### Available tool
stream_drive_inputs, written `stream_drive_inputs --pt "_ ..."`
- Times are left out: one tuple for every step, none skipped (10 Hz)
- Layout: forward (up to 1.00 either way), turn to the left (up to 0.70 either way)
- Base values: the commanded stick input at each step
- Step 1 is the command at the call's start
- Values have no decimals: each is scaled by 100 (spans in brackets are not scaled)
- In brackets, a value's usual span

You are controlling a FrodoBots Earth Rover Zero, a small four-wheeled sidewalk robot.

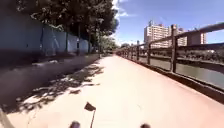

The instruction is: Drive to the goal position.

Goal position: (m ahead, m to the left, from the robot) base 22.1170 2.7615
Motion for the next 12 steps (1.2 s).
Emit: stream_drive_inputs --pt "85 0" --pt "85 0" --pt "85 0" --pt "85 0" --pt "85 0" --pt "85 0" --pt "85 0" --pt "85 0" --pt "85 0" --pt "85 -1" --pt "85 -25" --pt "85 -34"
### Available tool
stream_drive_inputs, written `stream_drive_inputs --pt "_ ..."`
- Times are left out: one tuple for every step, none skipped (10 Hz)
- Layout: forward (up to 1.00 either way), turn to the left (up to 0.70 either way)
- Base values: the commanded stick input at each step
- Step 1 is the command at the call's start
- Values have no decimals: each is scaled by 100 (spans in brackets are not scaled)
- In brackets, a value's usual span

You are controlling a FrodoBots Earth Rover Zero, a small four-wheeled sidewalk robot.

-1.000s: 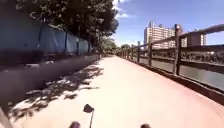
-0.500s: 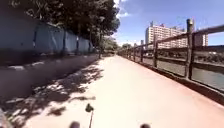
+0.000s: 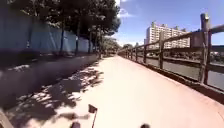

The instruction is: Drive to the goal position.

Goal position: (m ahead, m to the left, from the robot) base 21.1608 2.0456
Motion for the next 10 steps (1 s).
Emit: stream_drive_inputs --pt "85 -34" --pt "85 -4" --pt "85 0" --pt "85 0" --pt "85 0" --pt "85 0" --pt "85 0" --pt "85 0" --pt "85 0" --pt "85 0"
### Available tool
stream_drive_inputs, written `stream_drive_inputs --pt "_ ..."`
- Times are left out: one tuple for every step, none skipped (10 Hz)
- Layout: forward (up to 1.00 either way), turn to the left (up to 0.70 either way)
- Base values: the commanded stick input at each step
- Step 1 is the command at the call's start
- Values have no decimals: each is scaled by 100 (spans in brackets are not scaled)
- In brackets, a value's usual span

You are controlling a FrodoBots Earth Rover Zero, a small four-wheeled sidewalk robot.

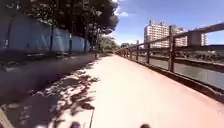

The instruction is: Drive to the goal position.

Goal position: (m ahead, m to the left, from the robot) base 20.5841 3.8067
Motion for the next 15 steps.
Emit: stream_drive_inputs --pt "85 0" --pt "85 0" --pt "85 0" --pt "85 0" --pt "85 0" --pt "85 0" --pt "85 0" --pt "85 0" --pt "85 0" --pt "85 0" --pt "85 0" --pt "85 0" --pt "85 0" --pt "85 0" --pt "85 0"
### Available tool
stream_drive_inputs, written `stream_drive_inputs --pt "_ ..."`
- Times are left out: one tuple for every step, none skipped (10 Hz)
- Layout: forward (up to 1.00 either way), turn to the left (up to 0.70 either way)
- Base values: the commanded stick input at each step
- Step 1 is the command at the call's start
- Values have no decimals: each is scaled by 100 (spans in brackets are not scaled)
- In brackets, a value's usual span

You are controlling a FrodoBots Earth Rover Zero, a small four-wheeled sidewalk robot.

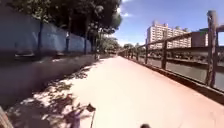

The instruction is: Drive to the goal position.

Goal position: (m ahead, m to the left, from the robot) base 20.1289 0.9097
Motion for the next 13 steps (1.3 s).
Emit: stream_drive_inputs --pt "85 0" --pt "85 0" --pt "85 0" --pt "85 0" --pt "85 0" --pt "85 0" --pt "85 0" --pt "85 0" --pt "85 0" --pt "85 0" --pt "85 0" --pt "85 0" --pt "85 0"
